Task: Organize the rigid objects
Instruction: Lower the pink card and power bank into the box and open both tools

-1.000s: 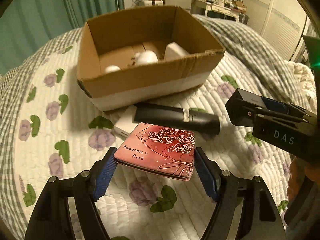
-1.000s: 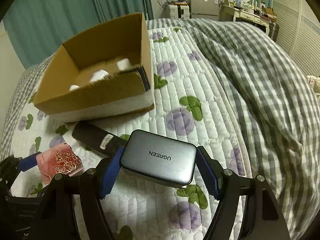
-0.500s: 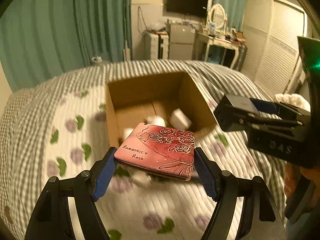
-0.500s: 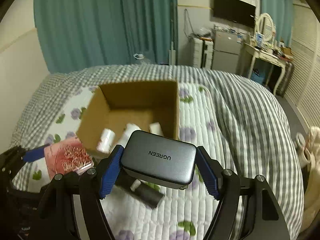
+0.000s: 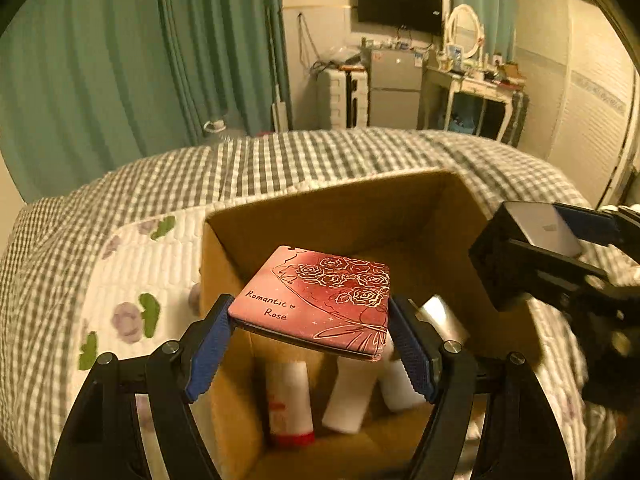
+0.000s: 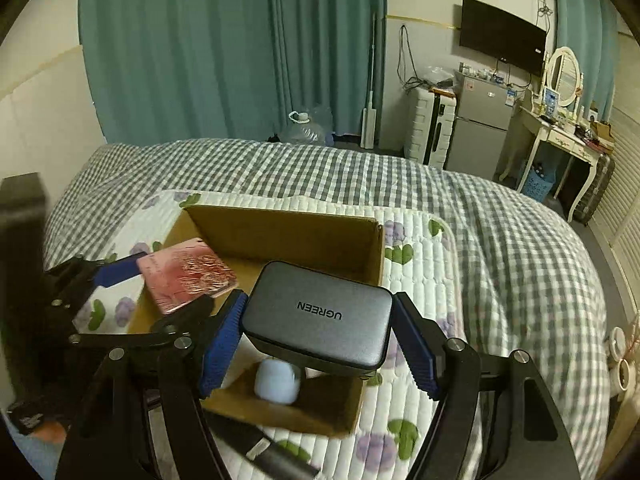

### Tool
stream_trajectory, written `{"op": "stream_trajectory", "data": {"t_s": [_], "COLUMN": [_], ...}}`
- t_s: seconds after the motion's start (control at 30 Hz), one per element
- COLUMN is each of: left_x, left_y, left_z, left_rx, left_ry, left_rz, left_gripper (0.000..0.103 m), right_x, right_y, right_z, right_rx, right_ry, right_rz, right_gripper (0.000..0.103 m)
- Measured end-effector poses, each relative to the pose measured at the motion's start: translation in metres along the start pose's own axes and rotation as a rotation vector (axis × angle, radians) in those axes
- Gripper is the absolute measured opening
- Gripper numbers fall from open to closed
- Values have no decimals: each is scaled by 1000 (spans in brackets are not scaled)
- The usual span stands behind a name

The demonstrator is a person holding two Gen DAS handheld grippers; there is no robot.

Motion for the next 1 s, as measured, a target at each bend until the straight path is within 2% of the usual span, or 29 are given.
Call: {"op": "stream_trajectory", "data": {"t_s": [0.13,0.23,0.67,0.73,0.8,0.87,1.0], "left_x": [1,-2,8,11,15,19,25], "left_y": [4,6,12,15,18,21,26], "left_z": [15,15,-26,-37,-49,-65,-102], "left_rx": [34,52,9,8,12,13,-14], "left_ry": [-14,-34,-43,-49,-51,-55,-80], "left_rz": [-54,-60,0,-8,-22,-42,-48], "left_gripper": [79,94,94,94,96,103,103], "right_x": [2,1,-20,-28,-37,-41,-37], "right_y": [-3,-7,-1,2,2,4,2], "right_z": [23,32,61,56,42,24,-23], "right_rx": [-23,-35,-29,-41,-24,-15,12], "right_ry": [24,29,48,25,2,-20,-50], "right_rz": [-1,5,74,101,113,106,71], "right_gripper": [72,72,74,85,85,85,90]}}
Point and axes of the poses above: each gripper's, at about its wrist camera, not at the fingertips, and z roughly the way its jaws point, y to its left, x to its underside, the point moved 6 cm from there along z, roughly the way its jaws point, and after that the axes turned 15 degrees about z, right-handed, at the moved point
